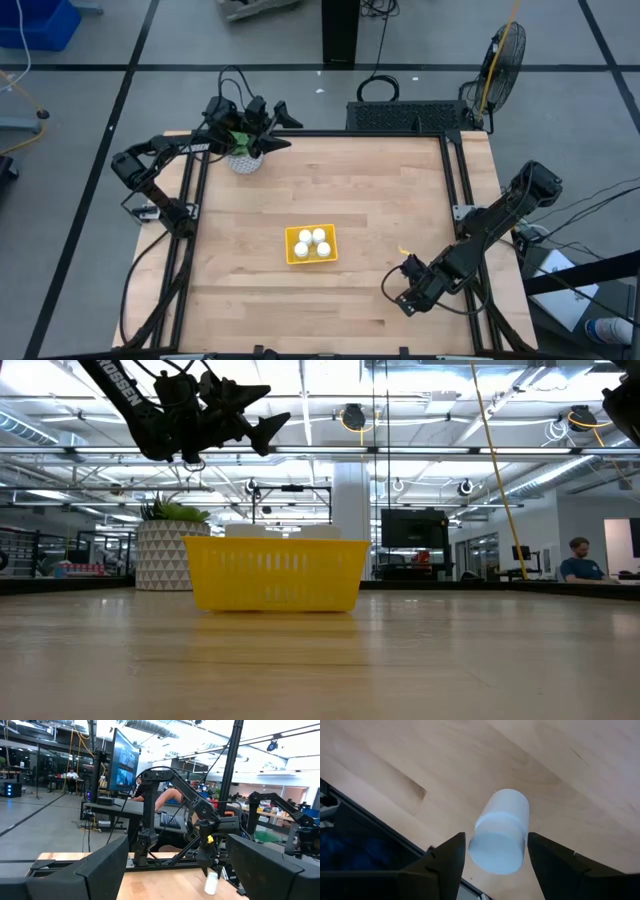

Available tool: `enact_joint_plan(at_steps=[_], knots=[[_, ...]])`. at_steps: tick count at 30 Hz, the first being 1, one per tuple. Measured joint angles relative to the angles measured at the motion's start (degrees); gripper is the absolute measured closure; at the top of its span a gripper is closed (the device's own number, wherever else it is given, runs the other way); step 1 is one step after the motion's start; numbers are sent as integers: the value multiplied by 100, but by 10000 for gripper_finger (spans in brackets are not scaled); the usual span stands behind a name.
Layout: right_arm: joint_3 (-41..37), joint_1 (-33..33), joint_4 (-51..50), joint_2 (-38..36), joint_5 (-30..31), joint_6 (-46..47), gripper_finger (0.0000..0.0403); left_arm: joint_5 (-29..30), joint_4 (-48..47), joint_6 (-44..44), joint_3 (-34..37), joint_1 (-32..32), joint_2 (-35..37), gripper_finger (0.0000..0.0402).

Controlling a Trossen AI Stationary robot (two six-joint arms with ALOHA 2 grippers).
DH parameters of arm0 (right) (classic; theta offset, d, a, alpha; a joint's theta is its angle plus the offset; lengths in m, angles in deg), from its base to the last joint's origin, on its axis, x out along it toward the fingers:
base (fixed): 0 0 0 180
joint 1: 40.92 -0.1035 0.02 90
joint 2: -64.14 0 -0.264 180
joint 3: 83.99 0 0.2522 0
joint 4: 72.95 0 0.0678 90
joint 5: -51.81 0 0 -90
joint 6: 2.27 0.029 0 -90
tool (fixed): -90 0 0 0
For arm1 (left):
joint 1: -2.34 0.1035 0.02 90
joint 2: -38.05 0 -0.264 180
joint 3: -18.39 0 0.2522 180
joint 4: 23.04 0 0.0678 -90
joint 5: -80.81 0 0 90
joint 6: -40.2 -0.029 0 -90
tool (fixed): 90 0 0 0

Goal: Pick and place pill bottles into a basket
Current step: Put the white medicine bottle into the yellow bin

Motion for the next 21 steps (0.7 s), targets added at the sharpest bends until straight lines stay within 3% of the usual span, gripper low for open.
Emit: enact_joint_plan(at_steps=[21], knots=[[0,-4,95,33,-148,89,195,-2,-3,7,0,0,0,62]])
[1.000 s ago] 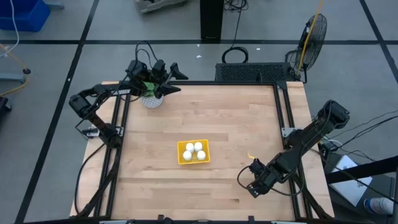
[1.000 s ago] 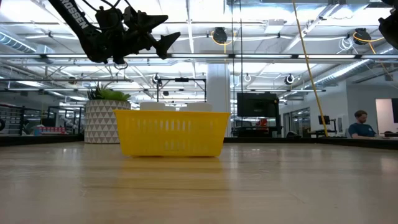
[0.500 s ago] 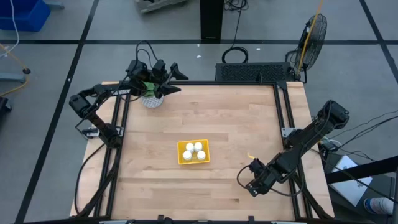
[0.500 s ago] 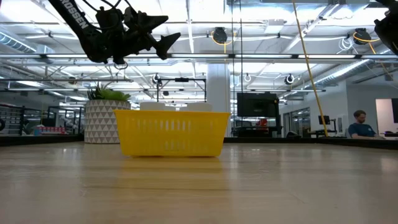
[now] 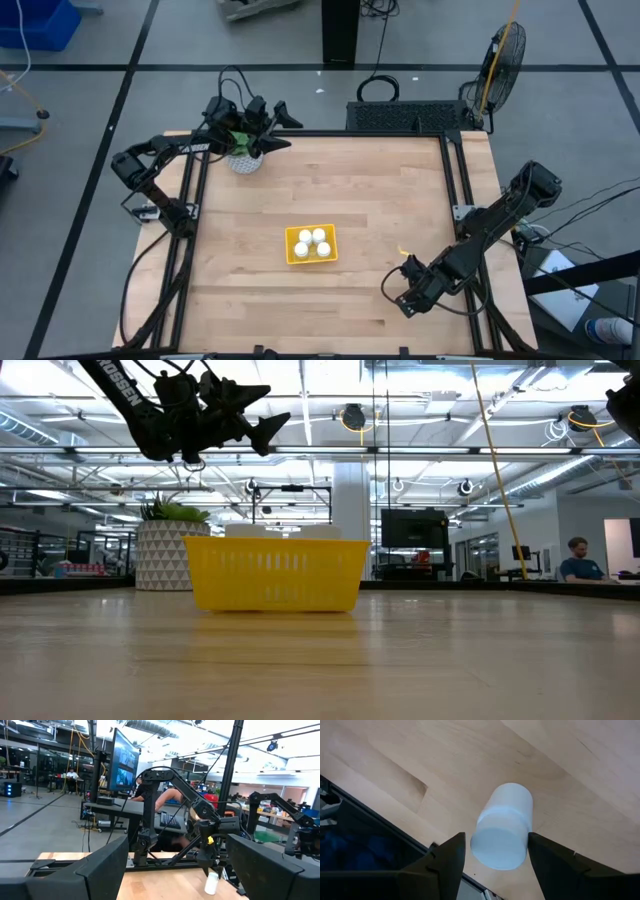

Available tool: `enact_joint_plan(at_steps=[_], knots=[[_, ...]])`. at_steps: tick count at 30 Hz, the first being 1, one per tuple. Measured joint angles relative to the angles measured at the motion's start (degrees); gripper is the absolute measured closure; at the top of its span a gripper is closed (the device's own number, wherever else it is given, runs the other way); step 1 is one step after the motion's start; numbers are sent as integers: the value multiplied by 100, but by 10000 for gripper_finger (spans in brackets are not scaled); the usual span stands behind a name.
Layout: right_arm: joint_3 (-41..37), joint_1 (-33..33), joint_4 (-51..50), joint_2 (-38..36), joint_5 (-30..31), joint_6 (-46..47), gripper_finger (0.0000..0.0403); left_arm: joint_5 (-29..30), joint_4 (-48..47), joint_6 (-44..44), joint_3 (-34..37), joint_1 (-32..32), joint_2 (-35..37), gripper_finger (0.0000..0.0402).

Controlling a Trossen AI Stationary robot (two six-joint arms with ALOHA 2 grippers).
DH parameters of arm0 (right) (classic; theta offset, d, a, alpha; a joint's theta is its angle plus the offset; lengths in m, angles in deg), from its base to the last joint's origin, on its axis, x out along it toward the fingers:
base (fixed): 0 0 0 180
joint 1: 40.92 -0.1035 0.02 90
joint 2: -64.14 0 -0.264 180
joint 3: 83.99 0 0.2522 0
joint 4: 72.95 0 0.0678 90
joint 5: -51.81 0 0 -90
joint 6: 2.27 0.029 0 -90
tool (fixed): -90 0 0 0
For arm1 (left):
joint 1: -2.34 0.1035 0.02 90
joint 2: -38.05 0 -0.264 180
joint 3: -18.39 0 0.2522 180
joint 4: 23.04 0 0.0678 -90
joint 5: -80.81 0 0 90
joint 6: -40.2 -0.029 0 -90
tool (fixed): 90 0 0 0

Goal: Pick and place pill bottles into a basket
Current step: Put the white medicine bottle into the yellow bin

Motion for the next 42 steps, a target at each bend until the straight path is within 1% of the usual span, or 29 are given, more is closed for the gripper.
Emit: enact_joint_plan(at_steps=[19,26,30,33,36,40,42], knots=[[-1,-2,18,2,-7,-15,195,0,-1,11,0,0,0,62],[-344,-4,588,0,-29,-2,195,0,-1,11,0,0,0,62],[-361,-4,545,0,-24,-8,196,0,-1,11,0,0,0,62],[-376,-4,431,2,-56,15,214,2,-1,11,0,0,0,62],[-368,-4,455,-1,-185,-38,253,4,-1,11,0,0,0,62],[-366,-4,582,-2,-155,-372,254,7,-1,10,0,0,0,62],[-367,-4,667,0,47,-631,254,7,-1,11,0,1,0,62]])
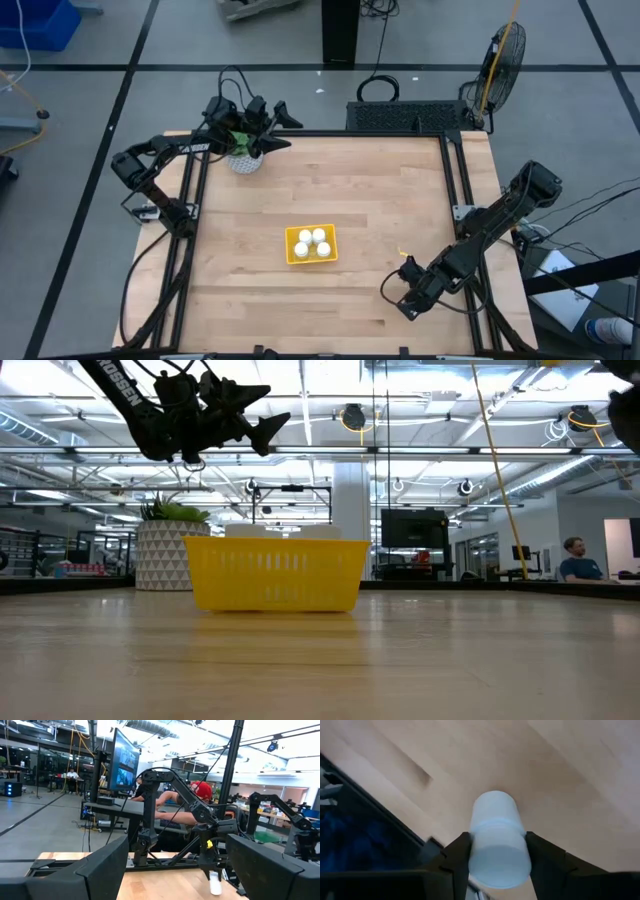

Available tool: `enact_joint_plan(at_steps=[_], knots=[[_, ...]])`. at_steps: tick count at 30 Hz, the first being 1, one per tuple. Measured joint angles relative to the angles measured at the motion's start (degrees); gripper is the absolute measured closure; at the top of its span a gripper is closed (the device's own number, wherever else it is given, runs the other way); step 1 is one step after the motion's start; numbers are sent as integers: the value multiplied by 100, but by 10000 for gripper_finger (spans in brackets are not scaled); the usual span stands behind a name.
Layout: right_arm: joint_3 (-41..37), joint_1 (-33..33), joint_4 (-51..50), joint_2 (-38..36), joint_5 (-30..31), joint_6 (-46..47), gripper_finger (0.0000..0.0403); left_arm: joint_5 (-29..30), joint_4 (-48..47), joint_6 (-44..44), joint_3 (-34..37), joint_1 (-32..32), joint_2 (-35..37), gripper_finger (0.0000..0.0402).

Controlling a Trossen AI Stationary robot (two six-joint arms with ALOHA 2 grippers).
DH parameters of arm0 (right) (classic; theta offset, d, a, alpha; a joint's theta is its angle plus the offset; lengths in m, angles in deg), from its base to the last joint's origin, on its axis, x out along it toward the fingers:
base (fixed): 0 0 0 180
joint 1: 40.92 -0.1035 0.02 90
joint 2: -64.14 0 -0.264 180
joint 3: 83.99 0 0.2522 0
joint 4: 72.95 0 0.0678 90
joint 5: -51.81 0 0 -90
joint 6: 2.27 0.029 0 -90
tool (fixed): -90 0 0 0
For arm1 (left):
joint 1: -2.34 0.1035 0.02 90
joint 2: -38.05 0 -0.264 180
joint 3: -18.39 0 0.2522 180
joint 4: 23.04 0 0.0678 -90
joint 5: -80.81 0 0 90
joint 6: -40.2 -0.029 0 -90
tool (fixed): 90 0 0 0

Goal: Pick and place pill bottles into a basket
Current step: Put the white medicine bottle into the yellow bin

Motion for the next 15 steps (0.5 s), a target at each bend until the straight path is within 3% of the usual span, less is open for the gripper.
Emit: enact_joint_plan(at_steps=[6,9,15], knots=[[-4,152,166,0,1053,-741,254,4,-1,-2,0,1,0,62],[-11,425,208,-137,1860,-1456,254,3,-1,-2,0,0,0,62],[-9,1335,1170,-724,2816,-3735,254,40,-1,-2,0,-1,0,62]])
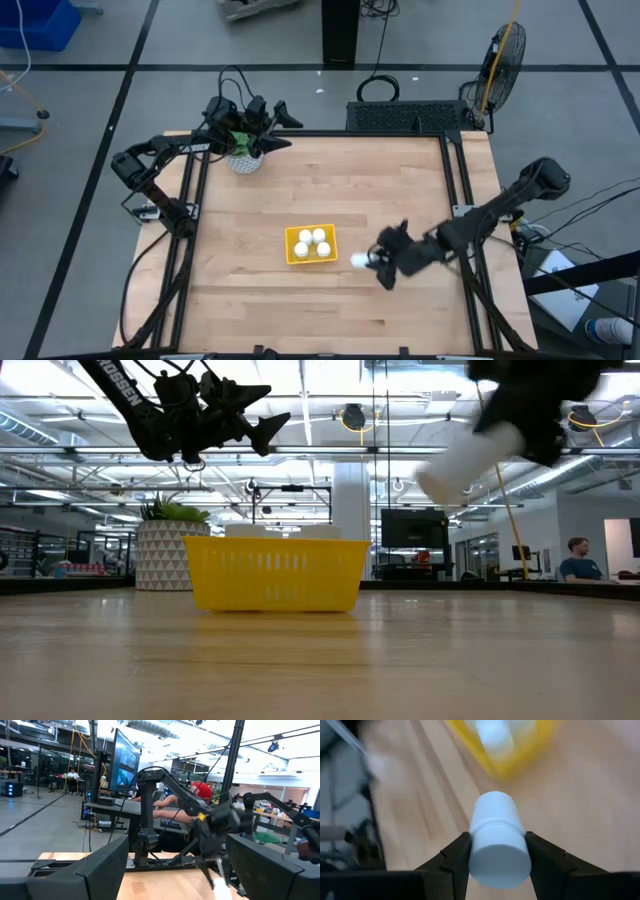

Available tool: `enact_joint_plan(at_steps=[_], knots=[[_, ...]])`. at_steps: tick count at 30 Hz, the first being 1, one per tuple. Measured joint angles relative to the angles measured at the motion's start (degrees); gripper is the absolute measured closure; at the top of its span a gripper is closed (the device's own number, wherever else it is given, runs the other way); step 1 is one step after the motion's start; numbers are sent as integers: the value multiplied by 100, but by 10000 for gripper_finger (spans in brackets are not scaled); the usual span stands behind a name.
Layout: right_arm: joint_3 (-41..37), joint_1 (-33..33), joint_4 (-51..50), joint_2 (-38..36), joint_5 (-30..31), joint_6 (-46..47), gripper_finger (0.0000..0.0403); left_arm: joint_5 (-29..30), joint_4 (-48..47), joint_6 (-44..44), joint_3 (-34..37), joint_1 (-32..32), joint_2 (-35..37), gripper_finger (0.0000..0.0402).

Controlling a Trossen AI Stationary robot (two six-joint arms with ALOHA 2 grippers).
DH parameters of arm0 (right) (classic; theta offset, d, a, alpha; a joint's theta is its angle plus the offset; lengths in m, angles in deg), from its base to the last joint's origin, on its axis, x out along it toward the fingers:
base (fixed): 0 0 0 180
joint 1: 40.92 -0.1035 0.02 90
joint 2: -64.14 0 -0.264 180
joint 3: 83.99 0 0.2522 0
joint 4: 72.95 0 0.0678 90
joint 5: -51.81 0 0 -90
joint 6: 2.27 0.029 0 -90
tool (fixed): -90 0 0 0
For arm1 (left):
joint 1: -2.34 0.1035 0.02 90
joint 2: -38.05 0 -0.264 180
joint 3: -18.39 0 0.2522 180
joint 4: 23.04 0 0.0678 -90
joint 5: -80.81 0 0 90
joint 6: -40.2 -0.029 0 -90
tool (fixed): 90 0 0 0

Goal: Pick and place pill bottles into a basket
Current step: Put the white medicine bottle into the yellow bin

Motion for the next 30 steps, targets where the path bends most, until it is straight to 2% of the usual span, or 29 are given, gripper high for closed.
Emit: enact_joint_plan(at_steps=[3,5,12,16,21,25,30], knots=[[7,539,556,-233,-71,-1078,254,11,0,0,0,1,0,62],[97,903,705,-260,-355,-1588,254,12,0,0,0,0,0,62],[1006,1784,287,303,-1185,-2941,254,13,0,-1,0,0,0,62],[1872,1952,-342,768,-1228,-3659,254,15,0,-20,0,0,0,62],[2442,2050,-514,1263,-1245,-4139,254,12,0,-19,0,0,0,62],[2562,2169,-504,1645,-1527,-4222,254,12,0,-20,0,1,0,62],[2738,2215,-566,2090,-1554,-4359,254,10,-2,-19,0,0,0,62]])
